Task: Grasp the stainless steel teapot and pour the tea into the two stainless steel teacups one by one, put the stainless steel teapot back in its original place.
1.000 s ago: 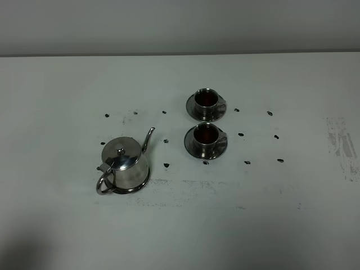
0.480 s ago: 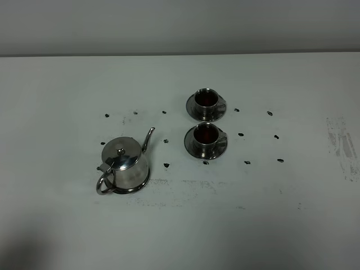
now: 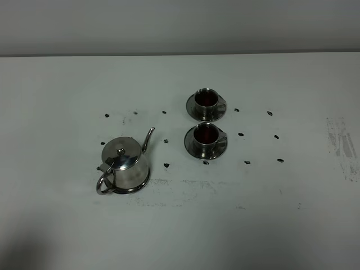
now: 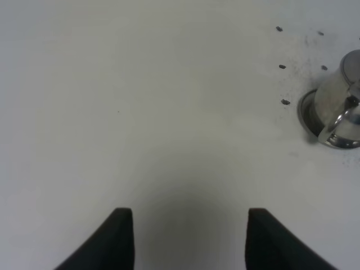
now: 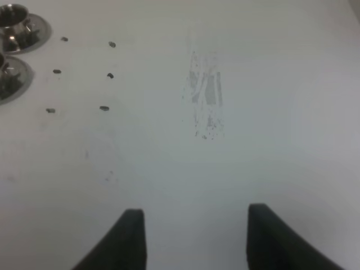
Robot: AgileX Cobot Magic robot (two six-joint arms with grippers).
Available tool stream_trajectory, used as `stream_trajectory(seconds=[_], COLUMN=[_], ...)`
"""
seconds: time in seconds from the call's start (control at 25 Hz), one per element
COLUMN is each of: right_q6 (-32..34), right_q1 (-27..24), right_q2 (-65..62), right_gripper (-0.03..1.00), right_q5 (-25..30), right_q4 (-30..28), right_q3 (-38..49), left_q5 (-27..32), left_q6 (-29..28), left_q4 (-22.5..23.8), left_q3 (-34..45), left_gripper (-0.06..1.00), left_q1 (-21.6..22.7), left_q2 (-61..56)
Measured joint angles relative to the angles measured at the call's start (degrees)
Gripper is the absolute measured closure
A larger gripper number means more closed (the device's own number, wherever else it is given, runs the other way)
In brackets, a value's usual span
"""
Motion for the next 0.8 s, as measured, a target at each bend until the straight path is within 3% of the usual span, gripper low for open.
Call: stream_trajectory(seconds=[0.8], right_q6=[0.0], right_q1=[0.0], right_q2=[0.0], right_gripper=[0.57], right_q5=[0.0], right_q4=[0.0], right_q3=[0.0], left_q5=[0.0], left_q6=[0.0], left_q4=[0.0], left_q3=[0.0], left_gripper=[0.51], left_q1=[0.0], left_q2=[0.0])
